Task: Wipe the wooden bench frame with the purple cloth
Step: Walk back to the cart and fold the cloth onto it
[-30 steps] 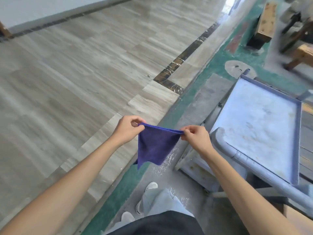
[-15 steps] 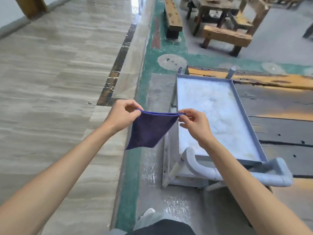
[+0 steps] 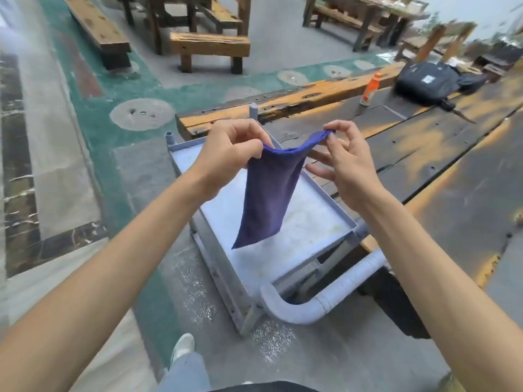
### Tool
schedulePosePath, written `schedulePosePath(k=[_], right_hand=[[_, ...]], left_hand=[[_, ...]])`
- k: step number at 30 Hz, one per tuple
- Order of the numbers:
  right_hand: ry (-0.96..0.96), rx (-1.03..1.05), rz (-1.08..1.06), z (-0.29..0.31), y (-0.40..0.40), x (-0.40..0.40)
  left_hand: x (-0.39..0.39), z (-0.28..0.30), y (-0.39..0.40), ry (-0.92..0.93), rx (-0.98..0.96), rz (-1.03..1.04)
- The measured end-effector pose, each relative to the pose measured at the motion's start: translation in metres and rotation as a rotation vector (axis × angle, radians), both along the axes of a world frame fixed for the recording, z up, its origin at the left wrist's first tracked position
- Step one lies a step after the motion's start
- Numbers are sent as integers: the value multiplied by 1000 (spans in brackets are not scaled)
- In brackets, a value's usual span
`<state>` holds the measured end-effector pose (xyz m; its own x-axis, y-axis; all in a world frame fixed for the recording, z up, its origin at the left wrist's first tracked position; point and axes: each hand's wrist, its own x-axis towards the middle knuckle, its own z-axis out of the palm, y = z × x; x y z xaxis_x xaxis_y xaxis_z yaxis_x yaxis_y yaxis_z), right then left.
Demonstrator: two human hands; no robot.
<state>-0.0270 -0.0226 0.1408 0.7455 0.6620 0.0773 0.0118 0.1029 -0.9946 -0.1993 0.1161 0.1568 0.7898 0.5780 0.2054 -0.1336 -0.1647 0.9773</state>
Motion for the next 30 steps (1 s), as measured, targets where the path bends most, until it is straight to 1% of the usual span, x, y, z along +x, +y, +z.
schedulePosePath(k=[2, 3, 4, 5, 8, 9, 11, 12, 14, 18, 22, 26, 29, 30], right_hand=[[-12, -28, -87, 0, -5, 11], [-16, -27, -173, 4, -9, 22], [-7, -40, -200, 1, -10, 22], [-13, -32, -280, 6, -15, 30], [-3, -33, -447, 14, -27, 39], [-6, -42, -535, 20, -34, 42], [2, -53, -603, 24, -42, 43], [-9, -65, -695, 28, -51, 40], [-5, -87, -743, 28, -57, 37], [-2, -111, -926, 27, -85, 21], [53, -143, -1050, 11, -118, 9], [164, -180, -1156, -24, -155, -4], [263, -218, -1235, -59, -189, -14], [312, -198, -1265, -71, -199, -17]], left_hand=[[19, -3, -1, 20, 16, -92], [39, 2, 5, 31, 25, -190], [42, -2, 4, 45, 37, -223], [58, 1, 7, 47, 42, -312], [86, 6, 9, 67, 66, -462], [99, 10, 8, 64, 55, -548], [108, 12, 0, 68, 60, -604], [120, 15, -5, 73, 64, -696], [124, 15, -15, 70, 76, -737], [135, 12, -44, 77, 61, -947], [140, -3, -77, 98, 60, -1100], [142, -34, -117, 165, 65, -1191], [136, -67, -158, 230, 142, -1215], [134, -80, -172, 256, 175, -1230]])
